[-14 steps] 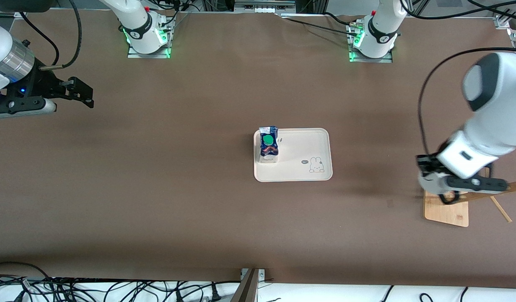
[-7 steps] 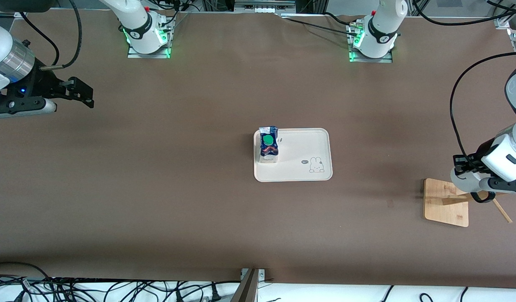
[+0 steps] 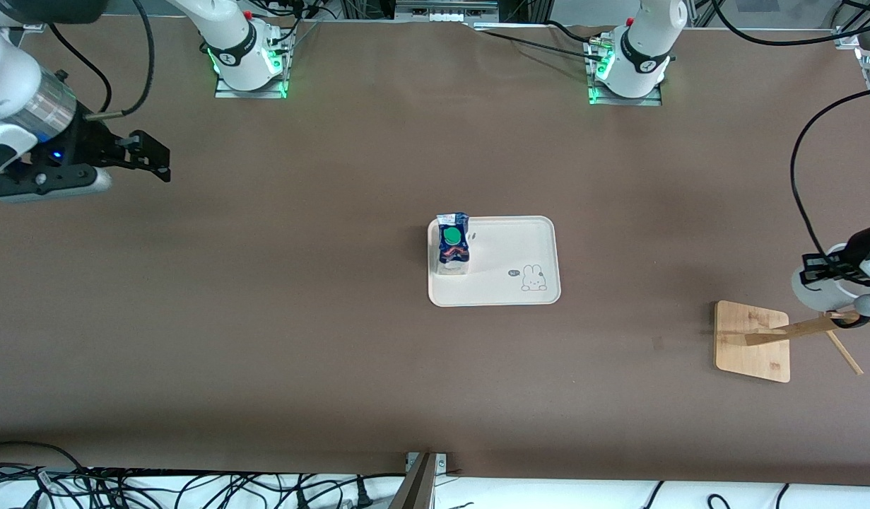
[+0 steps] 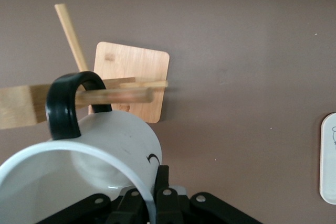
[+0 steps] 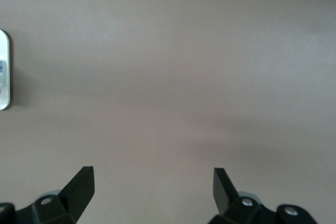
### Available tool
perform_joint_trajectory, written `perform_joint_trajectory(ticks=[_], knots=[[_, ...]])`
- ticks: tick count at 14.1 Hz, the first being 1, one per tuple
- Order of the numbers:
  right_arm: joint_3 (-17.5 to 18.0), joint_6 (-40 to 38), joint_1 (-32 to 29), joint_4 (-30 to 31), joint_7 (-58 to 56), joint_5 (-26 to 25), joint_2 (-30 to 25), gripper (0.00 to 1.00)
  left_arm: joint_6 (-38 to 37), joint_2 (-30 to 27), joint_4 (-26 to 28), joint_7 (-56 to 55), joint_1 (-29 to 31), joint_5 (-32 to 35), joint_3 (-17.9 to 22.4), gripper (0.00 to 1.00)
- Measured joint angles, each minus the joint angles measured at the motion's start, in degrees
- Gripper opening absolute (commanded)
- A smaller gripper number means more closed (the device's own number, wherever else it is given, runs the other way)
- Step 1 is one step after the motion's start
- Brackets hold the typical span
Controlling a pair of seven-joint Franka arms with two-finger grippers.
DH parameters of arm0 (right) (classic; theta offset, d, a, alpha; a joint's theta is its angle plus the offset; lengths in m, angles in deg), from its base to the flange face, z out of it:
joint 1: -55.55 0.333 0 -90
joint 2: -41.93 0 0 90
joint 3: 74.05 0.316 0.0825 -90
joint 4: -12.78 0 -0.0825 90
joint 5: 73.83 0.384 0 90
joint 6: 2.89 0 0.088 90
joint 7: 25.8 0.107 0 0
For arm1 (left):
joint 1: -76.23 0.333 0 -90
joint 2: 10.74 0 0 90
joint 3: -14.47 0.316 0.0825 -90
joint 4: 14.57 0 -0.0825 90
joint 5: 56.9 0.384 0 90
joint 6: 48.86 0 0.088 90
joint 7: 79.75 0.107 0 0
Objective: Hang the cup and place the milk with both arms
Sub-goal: 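Hang the mug on the stand peg while the right gripper reaches the carton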
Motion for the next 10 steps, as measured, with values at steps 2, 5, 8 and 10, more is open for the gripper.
perform_joint_trajectory(ticks=[2,5,8,10], knots=[[0.10,-0.04,1.32,0.11,-0.24,0.02,2.32,1.00,-0.53,0.00,-0.08,0.04,0.45,-0.01,-0.27,1.00],[0.32,0.12,5.60,0.10,-0.20,0.04,5.66,1.00,-1.82,-0.47,-0.83,0.02,0.32,-0.01,-1.34,1.00],[0.88,0.99,12.48,-0.75,4.09,0.14,7.37,1.00,-4.44,-2.70,-1.58,0.02,0.12,-0.01,-2.69,1.00],[1.25,1.78,17.64,-3.96,10.90,1.58,10.34,1.00,-7.99,-4.65,-1.69,-0.01,0.02,-0.01,-4.22,1.00]])
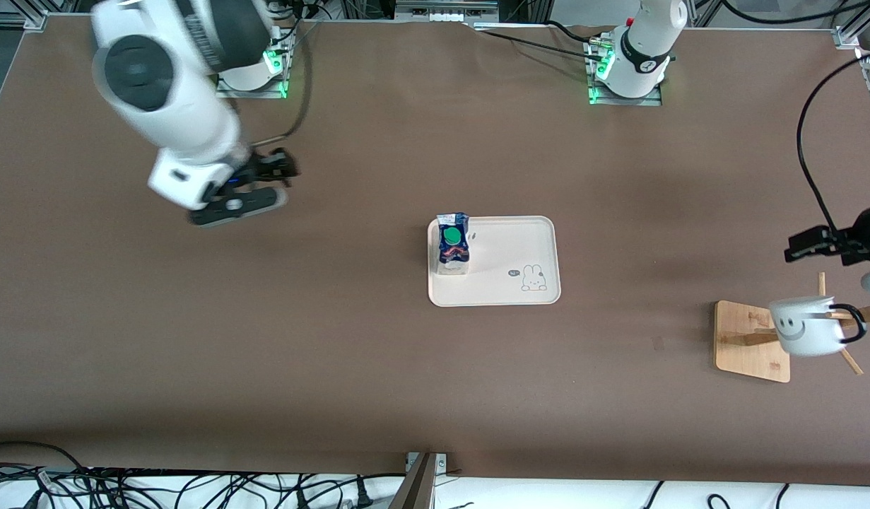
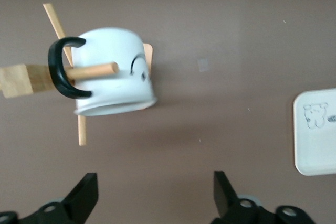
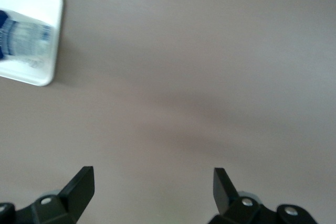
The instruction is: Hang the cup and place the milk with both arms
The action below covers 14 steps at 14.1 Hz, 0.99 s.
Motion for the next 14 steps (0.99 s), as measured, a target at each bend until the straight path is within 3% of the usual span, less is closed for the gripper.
perform_joint_trajectory(ticks=[2,5,10,12,14], knots=[[0.12,2.18,4.30,-5.21,7.18,3.84,4.96,1.00,-3.30,-1.26,0.00,-0.02,-0.07,0.00,-1.49,1.00],[0.18,7.76,9.25,-12.74,13.97,5.77,13.14,1.00,-4.12,-1.58,0.00,-0.03,-0.12,0.00,-3.17,1.00],[0.09,17.40,17.23,-16.86,21.40,5.79,21.84,1.00,-5.06,-2.75,0.05,-0.05,-0.42,0.00,-7.53,1.00],[-0.02,19.28,18.37,-17.12,22.21,5.07,23.17,1.00,-5.08,-4.84,1.08,-0.18,-4.85,-0.01,-4.76,1.00],[-0.16,19.78,18.41,-17.34,22.20,2.64,23.81,1.00,-4.77,-7.32,2.93,-0.25,-11.87,-0.01,2.67,1.00]])
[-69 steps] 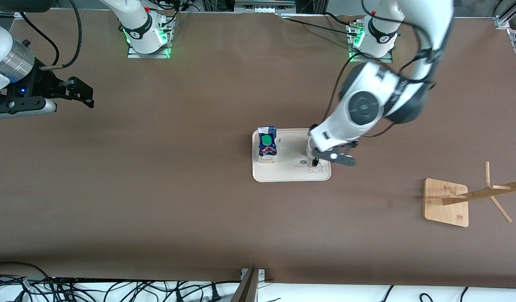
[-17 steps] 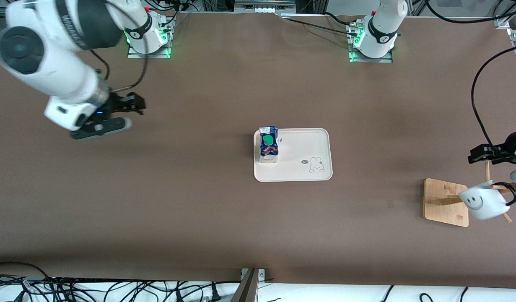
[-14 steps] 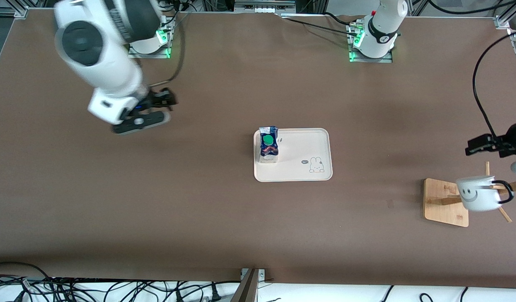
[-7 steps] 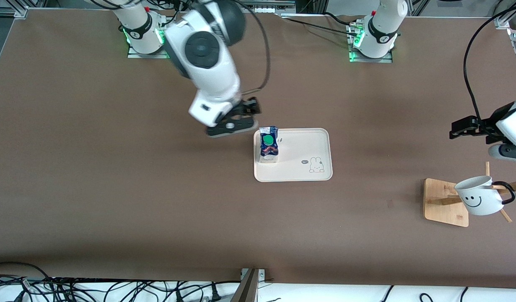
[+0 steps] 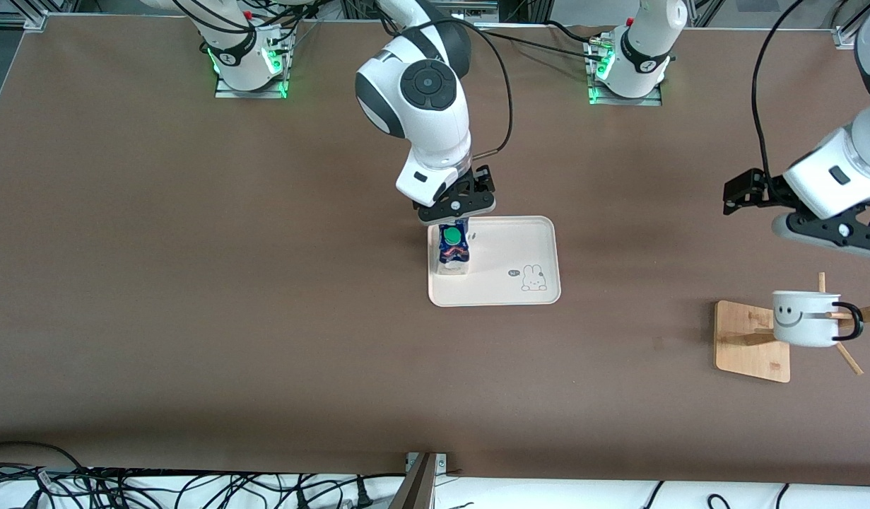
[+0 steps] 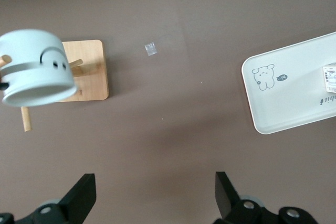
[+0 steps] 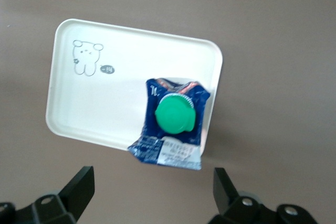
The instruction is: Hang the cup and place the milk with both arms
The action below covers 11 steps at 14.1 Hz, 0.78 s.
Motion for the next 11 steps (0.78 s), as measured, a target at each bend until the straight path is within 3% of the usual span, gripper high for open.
perform_joint_trajectory(ticks=[2,6,11], knots=[[0.00,0.08,0.09,-0.05,-0.07,-2.52,0.26,1.00,2.26,-2.79,3.77,0.04,-2.30,0.00,3.59,1.00],[-0.10,1.67,0.17,-0.06,-0.07,-3.64,0.43,1.00,11.92,-10.60,16.37,-3.59,-5.79,-2.62,8.75,1.00],[-0.51,6.28,0.17,-0.19,-0.07,-3.79,3.50,1.00,13.54,-12.61,18.95,-4.09,-6.49,-4.26,10.53,1.00]])
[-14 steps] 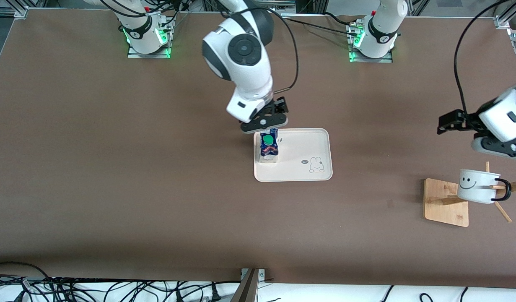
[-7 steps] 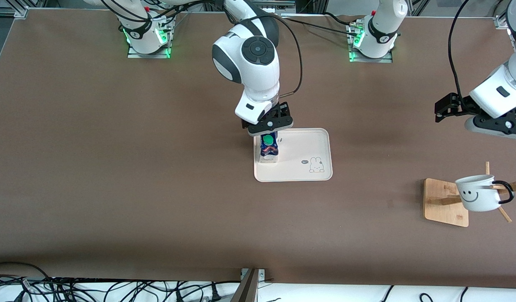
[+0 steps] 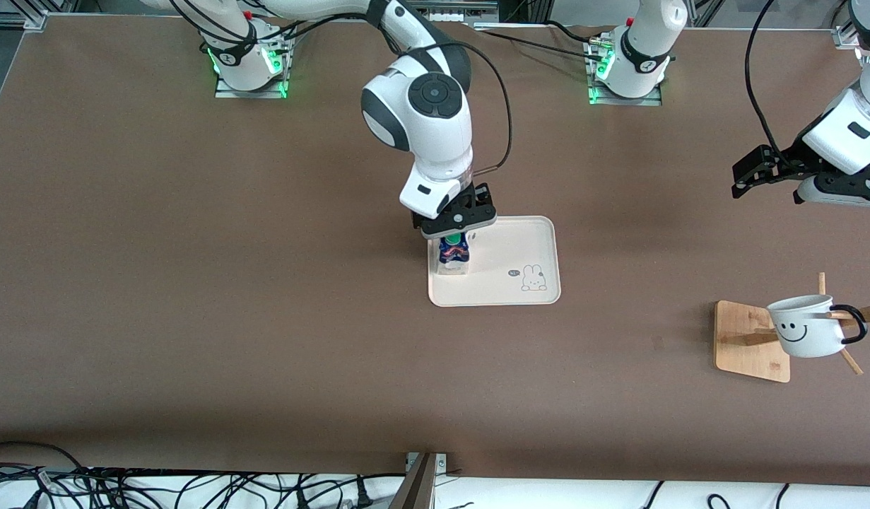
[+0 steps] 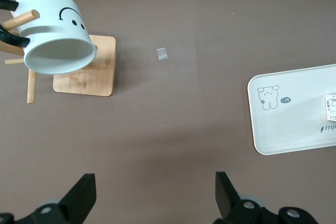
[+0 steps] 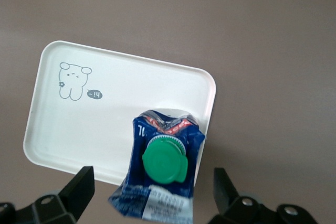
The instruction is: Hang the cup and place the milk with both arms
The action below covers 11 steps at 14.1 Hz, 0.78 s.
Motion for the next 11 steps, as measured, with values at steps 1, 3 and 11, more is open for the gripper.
perform_joint_trajectory(ticks=[1,3,11], knots=[[0.00,0.34,0.00,-0.03,0.00,-0.51,0.76,1.00,0.00,0.00,-0.01,-0.08,-0.10,0.00,0.00,1.00],[0.00,0.70,0.04,-0.10,0.00,-1.47,1.83,0.91,0.00,0.00,-0.01,-0.16,-0.20,0.00,0.00,1.00],[-0.46,0.54,0.03,-0.92,0.00,-1.65,2.10,0.36,-0.01,0.10,-0.04,-0.22,-0.64,0.00,0.00,1.00]])
